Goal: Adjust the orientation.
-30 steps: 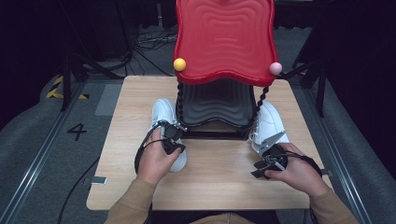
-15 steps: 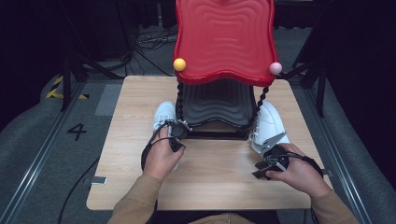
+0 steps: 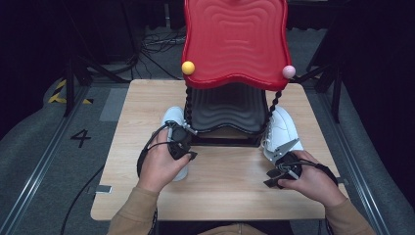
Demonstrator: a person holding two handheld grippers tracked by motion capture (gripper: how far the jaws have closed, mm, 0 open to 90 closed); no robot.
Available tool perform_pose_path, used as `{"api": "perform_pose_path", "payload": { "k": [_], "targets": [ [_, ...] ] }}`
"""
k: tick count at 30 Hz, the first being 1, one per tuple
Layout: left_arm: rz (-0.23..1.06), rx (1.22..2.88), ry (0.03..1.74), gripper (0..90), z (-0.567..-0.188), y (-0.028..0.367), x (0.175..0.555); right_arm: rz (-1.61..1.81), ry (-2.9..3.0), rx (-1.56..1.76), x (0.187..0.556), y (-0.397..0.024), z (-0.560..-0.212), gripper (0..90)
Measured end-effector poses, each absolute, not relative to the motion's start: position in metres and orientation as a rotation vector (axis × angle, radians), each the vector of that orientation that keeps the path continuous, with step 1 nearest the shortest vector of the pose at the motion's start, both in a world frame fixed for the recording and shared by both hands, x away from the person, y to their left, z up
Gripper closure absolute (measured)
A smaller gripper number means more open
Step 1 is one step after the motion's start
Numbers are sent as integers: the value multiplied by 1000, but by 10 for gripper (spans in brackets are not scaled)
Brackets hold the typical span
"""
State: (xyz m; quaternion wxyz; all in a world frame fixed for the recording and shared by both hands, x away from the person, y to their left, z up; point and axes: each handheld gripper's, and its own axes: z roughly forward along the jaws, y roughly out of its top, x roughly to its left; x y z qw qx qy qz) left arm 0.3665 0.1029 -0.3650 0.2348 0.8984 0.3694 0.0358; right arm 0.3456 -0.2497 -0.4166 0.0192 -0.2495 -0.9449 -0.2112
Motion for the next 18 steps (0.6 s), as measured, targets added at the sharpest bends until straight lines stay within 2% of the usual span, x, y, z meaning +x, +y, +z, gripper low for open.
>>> {"api": "perform_pose_path", "payload": {
  "k": [9,13,18],
  "targets": [
    [69,2530,1095,445,-369,118,366,-651,-2929,-775,346,-250,-418,603],
    [9,2563,1113,426,-384,116,373,-647,-2928,-772,346,-249,-419,600],
    [-47,2584,1124,446,-398,114,378,-649,-2924,-777,347,-250,-419,598]
  ]
}}
